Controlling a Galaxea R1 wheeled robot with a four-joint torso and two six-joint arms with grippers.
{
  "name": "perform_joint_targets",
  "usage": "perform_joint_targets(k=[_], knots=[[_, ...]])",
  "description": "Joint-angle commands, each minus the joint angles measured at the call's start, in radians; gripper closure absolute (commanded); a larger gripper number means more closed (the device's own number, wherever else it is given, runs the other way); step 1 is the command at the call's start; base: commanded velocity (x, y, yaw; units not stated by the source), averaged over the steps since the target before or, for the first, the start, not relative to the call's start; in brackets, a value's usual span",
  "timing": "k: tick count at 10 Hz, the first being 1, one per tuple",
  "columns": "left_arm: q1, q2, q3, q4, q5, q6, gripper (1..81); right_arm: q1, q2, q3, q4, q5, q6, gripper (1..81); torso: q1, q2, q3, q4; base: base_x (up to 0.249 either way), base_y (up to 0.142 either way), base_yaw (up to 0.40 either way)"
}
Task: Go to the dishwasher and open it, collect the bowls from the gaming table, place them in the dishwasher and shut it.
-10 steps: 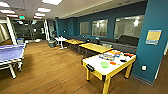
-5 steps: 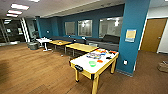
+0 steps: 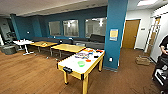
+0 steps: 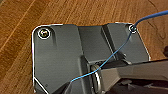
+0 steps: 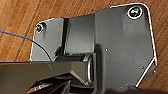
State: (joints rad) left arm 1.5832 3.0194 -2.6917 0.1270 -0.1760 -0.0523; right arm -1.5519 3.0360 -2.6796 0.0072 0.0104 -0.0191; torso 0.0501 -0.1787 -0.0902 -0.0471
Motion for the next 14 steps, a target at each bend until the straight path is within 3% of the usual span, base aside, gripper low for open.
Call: perform_joint_targets(k=[1,4,12,14], knots=[[-0.053,-0.003,0.003,0.008,0.044,0.005,1.0,0.055,0.002,0.003,0.005,-0.050,-0.004,1.0,0.000,0.000,0.000,0.000,0.000,0.000,-0.336],[-0.054,-0.003,0.003,0.003,0.046,0.003,1.0,0.058,0.003,0.003,0.005,-0.050,-0.004,1.0,0.000,0.000,0.000,0.000,0.000,0.000,-0.204],[-0.050,-0.003,0.004,-0.004,0.044,0.005,1.0,0.055,0.003,-0.006,0.007,-0.049,-0.002,1.0,0.000,0.000,0.000,0.000,0.000,0.000,0.000],[-0.048,-0.005,0.006,-0.004,0.043,0.005,1.0,0.055,0.005,-0.006,0.007,-0.050,-0.002,1.0,0.000,0.000,0.000,0.000,0.160,0.000,0.000]])
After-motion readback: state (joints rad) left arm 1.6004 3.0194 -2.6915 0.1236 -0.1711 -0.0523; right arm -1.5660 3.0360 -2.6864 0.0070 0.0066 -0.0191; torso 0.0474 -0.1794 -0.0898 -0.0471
